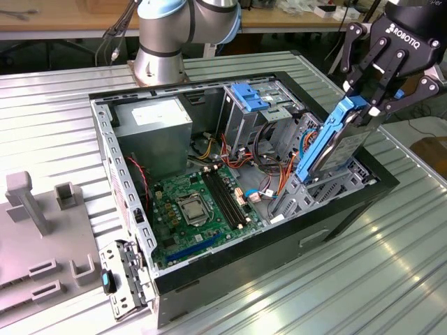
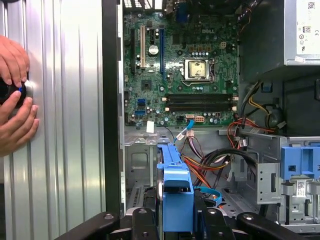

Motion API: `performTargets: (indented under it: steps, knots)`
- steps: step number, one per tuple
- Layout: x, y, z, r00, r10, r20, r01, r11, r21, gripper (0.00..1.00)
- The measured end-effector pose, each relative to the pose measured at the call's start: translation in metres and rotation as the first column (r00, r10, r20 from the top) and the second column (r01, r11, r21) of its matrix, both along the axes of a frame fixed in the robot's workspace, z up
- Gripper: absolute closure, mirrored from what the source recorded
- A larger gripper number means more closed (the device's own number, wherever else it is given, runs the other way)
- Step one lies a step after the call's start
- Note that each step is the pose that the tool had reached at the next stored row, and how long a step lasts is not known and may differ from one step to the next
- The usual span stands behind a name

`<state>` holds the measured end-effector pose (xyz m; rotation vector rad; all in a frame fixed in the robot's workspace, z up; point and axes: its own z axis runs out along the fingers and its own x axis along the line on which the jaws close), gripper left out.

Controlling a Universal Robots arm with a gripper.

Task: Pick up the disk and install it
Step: 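Insert the disk into the insertion slot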

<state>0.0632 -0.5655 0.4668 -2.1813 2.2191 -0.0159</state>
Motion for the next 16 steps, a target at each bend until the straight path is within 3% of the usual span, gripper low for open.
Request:
performTargets:
  steps: [16]
  knots:
    - [0.0022,-0.0018,-0.0061,1.0,0.0,0.0001,0.0,1.0,0.0002,0.63]
